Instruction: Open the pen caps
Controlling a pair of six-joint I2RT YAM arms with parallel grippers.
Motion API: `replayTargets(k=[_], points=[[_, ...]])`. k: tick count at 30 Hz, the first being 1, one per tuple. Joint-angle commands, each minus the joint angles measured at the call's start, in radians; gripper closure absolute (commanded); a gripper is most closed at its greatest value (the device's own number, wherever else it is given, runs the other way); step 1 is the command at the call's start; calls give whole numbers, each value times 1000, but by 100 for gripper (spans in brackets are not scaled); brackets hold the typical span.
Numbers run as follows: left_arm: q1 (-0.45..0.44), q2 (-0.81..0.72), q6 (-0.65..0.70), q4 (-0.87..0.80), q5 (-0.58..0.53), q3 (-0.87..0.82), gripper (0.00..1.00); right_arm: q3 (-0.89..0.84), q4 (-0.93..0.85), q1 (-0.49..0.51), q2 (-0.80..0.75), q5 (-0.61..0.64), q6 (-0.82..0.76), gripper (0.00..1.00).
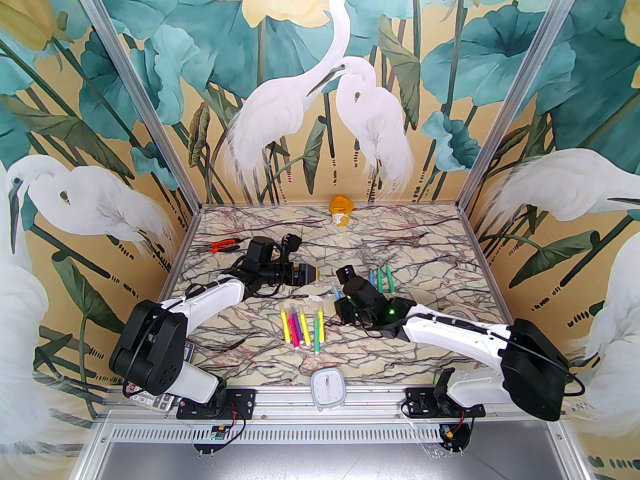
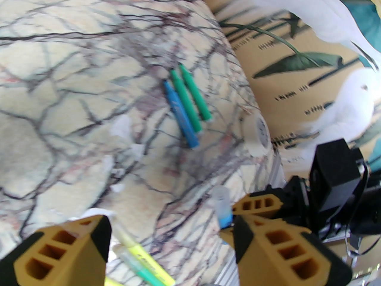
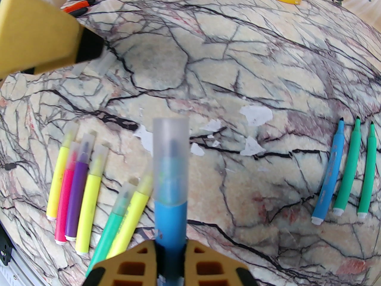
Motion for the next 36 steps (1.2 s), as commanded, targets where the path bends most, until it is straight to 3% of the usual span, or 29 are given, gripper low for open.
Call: replayTargets(k=[1, 26, 36], points=[[-23, 17, -6, 34, 72, 10, 29, -9, 48, -1, -29, -11, -31, 91], [-85, 93, -27, 55, 113, 63, 40, 5, 81, -1, -33, -50, -68, 93], [-90, 121, -54, 83, 138, 80, 53, 26, 83, -1, -2, -78, -80, 94]])
